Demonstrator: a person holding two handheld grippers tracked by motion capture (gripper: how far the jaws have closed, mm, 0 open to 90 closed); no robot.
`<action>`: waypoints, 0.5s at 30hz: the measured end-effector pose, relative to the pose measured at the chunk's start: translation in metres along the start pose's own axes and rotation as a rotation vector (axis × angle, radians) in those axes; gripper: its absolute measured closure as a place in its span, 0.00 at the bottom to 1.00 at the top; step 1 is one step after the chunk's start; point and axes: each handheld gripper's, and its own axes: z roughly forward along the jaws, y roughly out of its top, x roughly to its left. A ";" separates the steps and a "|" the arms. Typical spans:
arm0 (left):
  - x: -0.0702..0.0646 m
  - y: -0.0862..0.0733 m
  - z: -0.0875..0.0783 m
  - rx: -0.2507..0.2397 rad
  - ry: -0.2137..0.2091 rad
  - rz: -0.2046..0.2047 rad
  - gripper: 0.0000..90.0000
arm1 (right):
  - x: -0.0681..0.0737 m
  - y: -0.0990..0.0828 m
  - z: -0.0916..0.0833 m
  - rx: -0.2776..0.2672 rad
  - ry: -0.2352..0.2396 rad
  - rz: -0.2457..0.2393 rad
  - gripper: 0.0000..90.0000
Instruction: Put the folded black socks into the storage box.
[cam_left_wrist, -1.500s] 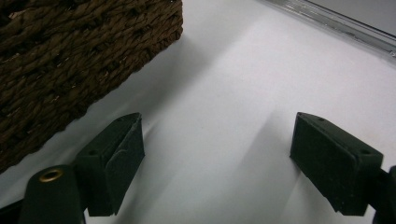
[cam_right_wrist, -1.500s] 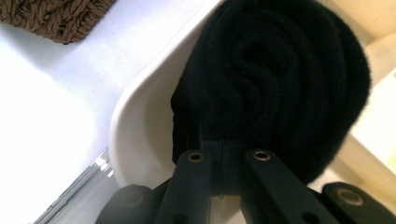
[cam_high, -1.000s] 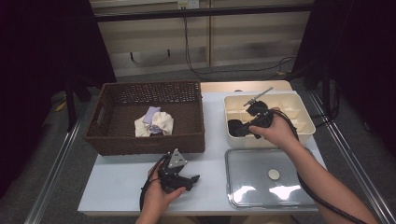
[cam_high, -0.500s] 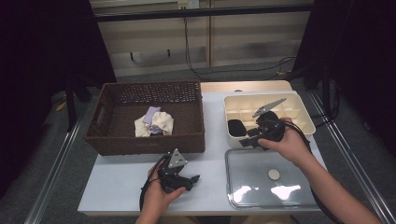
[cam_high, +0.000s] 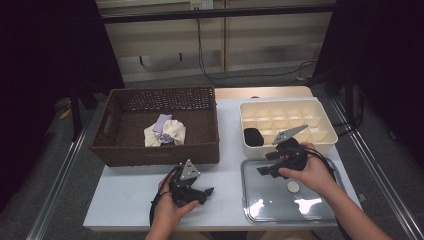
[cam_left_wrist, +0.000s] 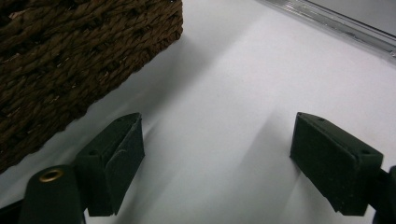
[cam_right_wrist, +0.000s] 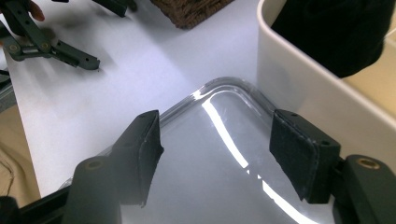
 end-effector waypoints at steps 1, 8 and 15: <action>0.000 0.000 0.000 0.000 0.000 0.000 0.19 | 0.001 -0.003 0.002 -0.003 -0.006 -0.005 0.36; 0.000 0.000 0.000 0.001 0.001 0.003 0.19 | 0.009 -0.018 0.018 0.017 -0.012 -0.053 0.32; 0.000 0.000 0.000 0.000 0.001 0.001 0.19 | 0.011 -0.027 0.031 0.011 -0.012 -0.069 0.27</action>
